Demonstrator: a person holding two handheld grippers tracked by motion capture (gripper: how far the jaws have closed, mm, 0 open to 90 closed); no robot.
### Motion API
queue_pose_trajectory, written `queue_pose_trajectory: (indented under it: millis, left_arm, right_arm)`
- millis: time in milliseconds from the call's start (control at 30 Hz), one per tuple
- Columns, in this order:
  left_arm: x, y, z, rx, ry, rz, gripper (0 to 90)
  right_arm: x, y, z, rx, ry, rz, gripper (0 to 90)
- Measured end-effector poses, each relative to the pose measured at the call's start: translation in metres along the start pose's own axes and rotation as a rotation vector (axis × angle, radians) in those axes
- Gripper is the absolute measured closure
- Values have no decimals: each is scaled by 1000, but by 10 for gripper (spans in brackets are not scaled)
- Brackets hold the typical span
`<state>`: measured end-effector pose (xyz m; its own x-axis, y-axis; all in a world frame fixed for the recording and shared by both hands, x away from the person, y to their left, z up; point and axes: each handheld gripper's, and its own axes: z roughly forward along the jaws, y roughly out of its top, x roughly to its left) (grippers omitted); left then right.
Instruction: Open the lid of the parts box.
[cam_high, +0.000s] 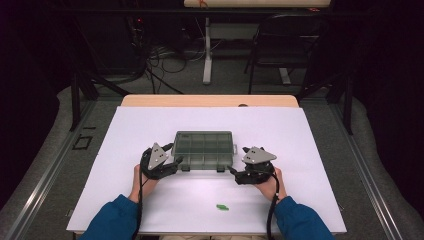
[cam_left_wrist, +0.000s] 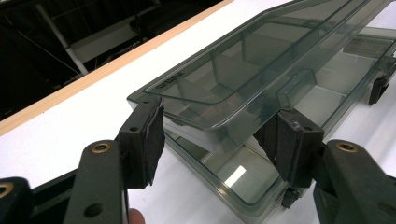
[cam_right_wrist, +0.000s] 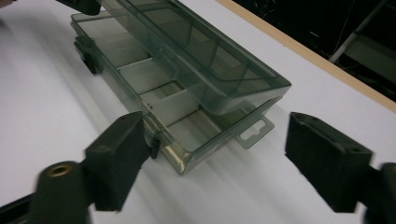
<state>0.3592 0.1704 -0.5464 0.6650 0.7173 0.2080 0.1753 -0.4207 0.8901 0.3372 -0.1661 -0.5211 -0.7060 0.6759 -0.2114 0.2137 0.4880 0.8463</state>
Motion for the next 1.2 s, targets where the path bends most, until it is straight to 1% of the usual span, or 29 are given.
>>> queue_pose_trajectory:
  millis: [67,133,167,200,267,333,367,400,500,567,633,667,700,733,800,900,1033,1100,1167,1200]
  left_arm:
    - [0,0,0,1,-1,-3,415]
    - [0,0,0,1,0,-3,419]
    - [0,0,0,1,0,-3,422]
    - [0,0,0,-1,1,-5,422]
    - [1,0,0,-1,1,-4,425]
    - [1,0,0,-1,1,-5,432]
    - [1,0,0,-2,0,-7,432]
    - [1,0,0,0,1,-4,433]
    - [2,0,0,0,1,-7,434]
    - [2,0,1,1,1,-8,436]
    - [2,0,1,-6,1,-11,442]
    - [3,0,0,-18,-1,-23,441]
    - [3,0,0,-25,-1,-26,441]
    - [3,0,1,-28,4,-16,444]
    - [4,1,1,-33,11,-15,452]
    - [5,2,1,-40,15,-14,469]
    - [7,4,0,-47,25,-12,515]
    - [7,5,0,-48,25,-17,521]
    - [9,6,-1,-46,29,-16,542]
    - [10,7,-1,-52,29,-21,560]
  right_arm:
    - [0,2,5,0,-9,-13,253]
    - [-1,4,11,-3,-16,-23,323]
    - [-1,4,11,-3,-16,-23,323]
    - [-2,4,13,-1,-22,-29,343]
    - [-2,4,16,-4,-18,-35,382]
    - [-2,4,19,-9,-25,-46,446]
    - [-2,4,19,-9,-25,-46,446]
    - [-1,4,22,-13,-37,-49,489]
    - [-1,4,23,-17,-33,-51,505]
    - [-2,4,24,-25,-41,-50,519]
    - [-3,4,24,-35,-44,-45,526]
    - [-4,5,24,-41,-46,-43,532]
    - [-4,5,24,-41,-46,-43,532]
    - [-4,5,24,-44,-51,-48,540]
    - [-4,5,24,-48,-55,-48,549]
    - [-5,6,23,-53,-58,-46,561]
    - [-6,6,23,-60,-64,-47,578]
    - [-7,8,23,-64,-64,-42,585]
    - [-9,9,23,-68,-65,-35,594]
    - [-11,11,23,-68,-66,-34,600]
